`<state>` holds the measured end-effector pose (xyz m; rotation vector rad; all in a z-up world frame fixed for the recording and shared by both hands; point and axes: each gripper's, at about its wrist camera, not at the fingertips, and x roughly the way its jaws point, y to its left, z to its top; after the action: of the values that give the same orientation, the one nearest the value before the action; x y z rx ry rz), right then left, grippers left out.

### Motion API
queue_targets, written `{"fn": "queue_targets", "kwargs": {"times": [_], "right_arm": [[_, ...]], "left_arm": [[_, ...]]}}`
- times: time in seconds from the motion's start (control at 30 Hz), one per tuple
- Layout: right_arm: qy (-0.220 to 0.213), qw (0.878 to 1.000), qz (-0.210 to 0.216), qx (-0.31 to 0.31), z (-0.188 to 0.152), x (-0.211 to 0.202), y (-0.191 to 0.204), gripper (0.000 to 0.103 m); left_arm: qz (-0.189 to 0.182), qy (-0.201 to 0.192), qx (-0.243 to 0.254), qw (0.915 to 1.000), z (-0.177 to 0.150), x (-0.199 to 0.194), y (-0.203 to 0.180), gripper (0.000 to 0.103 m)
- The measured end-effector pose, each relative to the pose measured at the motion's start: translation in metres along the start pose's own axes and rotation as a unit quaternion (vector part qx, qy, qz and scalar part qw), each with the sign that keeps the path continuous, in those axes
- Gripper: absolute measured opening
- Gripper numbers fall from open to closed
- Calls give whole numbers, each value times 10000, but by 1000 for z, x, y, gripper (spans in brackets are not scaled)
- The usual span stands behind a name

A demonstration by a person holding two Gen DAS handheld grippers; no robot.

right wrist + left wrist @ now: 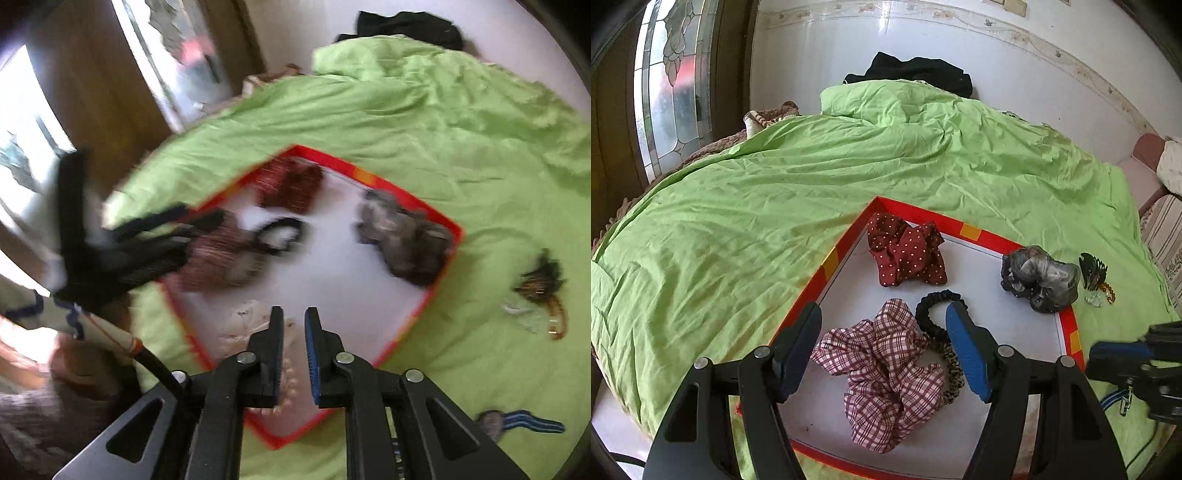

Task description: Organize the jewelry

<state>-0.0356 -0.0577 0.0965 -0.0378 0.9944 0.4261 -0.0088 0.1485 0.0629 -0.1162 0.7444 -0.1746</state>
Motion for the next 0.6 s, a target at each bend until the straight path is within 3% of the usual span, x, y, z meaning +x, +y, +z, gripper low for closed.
{"fn": "queue_targets", "kwargs": {"times": [0.23,0.37,0.47,0.6], "right_arm": [[224,9992,64,-328,-11,5,8,23],[340,9982,120,-489,-23,10,18,23],[431,9965,-86,-710,-28,18,22,23],[494,9925,-439,-1031,-30,28,23,25]], "left_arm": [[-74,67,66,9999,-2,0,-5,69],[-413,163,282,9986,-7,0,-18,69],[-808,372,432,9951,-11,4,-31,69],[-995,608,690,9908,-19,11,-47,69]]}}
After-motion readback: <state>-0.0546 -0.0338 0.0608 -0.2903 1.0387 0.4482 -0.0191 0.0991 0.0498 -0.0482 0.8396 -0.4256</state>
